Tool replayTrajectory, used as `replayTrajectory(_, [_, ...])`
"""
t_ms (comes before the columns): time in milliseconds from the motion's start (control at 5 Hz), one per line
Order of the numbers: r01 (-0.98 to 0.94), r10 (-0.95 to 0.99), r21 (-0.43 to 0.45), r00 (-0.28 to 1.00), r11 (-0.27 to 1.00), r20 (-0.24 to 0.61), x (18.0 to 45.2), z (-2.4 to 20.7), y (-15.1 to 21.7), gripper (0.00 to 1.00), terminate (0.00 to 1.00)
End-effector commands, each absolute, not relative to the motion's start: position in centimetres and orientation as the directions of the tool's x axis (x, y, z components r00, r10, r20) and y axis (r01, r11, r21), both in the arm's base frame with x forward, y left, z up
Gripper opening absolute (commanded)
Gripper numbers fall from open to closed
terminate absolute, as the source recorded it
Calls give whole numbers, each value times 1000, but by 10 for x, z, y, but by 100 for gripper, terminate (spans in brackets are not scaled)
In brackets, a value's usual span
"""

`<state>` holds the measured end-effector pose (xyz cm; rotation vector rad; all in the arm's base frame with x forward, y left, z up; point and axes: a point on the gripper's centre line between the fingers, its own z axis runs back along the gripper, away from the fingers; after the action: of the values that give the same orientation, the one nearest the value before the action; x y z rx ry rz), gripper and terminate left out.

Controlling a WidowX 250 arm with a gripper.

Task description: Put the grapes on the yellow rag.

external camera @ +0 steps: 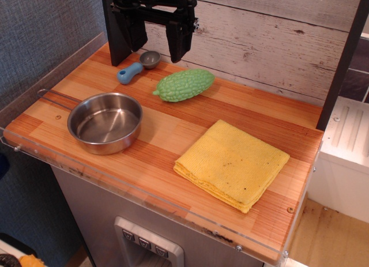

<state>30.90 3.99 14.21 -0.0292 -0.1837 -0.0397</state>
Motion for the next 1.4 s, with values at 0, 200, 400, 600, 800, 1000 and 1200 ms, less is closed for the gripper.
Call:
replayTrajectory(0, [42, -37, -25, 982, 999, 183, 309, 142, 40, 100, 0])
replayTrajectory(200, [72, -54, -84, 979, 994, 199, 319, 133, 51, 100, 0])
replayTrajectory(400, [84, -62, -88, 971, 993, 232, 351, 110, 60, 100, 0])
replayTrajectory(600, [121, -107, -52, 970, 991, 217, 382, 89, 71, 100, 0])
replayTrajectory(800, [200, -194, -15, 962, 980, 191, 398, 77, 74, 100, 0])
replayTrajectory(1000, [320, -320, 23, 939, 947, 124, 400, 64, 66, 100, 0])
replayTrajectory(1200, [342, -339, -8, 936, 940, 98, 397, 51, 66, 100, 0])
